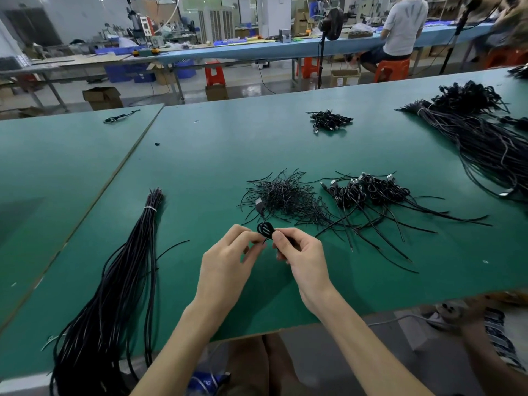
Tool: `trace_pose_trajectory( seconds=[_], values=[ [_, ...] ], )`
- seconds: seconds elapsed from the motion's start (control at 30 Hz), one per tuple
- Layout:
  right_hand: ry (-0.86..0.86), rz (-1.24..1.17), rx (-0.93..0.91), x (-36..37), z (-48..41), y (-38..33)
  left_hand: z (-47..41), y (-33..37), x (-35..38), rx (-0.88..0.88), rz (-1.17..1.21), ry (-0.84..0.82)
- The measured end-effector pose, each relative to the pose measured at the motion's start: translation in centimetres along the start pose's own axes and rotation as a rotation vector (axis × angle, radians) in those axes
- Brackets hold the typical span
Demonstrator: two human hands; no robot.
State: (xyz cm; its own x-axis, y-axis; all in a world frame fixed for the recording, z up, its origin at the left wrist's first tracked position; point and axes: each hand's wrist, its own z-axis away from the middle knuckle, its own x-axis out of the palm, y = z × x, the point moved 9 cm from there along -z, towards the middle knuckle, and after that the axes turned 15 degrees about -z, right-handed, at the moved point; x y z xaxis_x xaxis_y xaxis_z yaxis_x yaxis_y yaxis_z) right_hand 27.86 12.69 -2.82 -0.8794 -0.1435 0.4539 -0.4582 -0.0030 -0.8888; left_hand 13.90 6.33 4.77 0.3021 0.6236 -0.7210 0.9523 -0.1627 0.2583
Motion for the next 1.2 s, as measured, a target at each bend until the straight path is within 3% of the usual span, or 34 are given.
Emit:
trace_pose_trajectory(
  seconds=[0.2,0.4,0.57,0.8,0.93,1.03,1.2],
  values=[
    [-0.012,0.01,-0.01,0.1,-0.1,0.1,0.1,0.1,0.6,-0.058,-0.008,-0.055],
    [-0.01,0.026,-0.021,-0.1,-0.2,0.1,2.1,-0.7,3.1,-0.44,0.382,-0.151],
    [-0.004,0.033,-0.039,-0.1,-0.2,0.0,1.9,-1.5,3.7,-0.499,0.519,-0.227],
    [-0.006,0.036,-0.028,0.1,-0.1,0.0,0.9,0.1,1.4,-0.21,0.084,-0.049],
    [0.002,0.047,-0.002,0.2,-0.2,0.2,0.4,2.8,0.0,0.126,-0.284,0.116],
    [0.008,0.071,-0.005,0.0,-0.2,0.2,0.4,4.4,0.3,0.367,-0.381,0.109],
    [0.019,0.116,-0.007,0.0,-0.2,0.2,0.2,5.1,0.6,0.598,-0.47,0.046]
  ],
)
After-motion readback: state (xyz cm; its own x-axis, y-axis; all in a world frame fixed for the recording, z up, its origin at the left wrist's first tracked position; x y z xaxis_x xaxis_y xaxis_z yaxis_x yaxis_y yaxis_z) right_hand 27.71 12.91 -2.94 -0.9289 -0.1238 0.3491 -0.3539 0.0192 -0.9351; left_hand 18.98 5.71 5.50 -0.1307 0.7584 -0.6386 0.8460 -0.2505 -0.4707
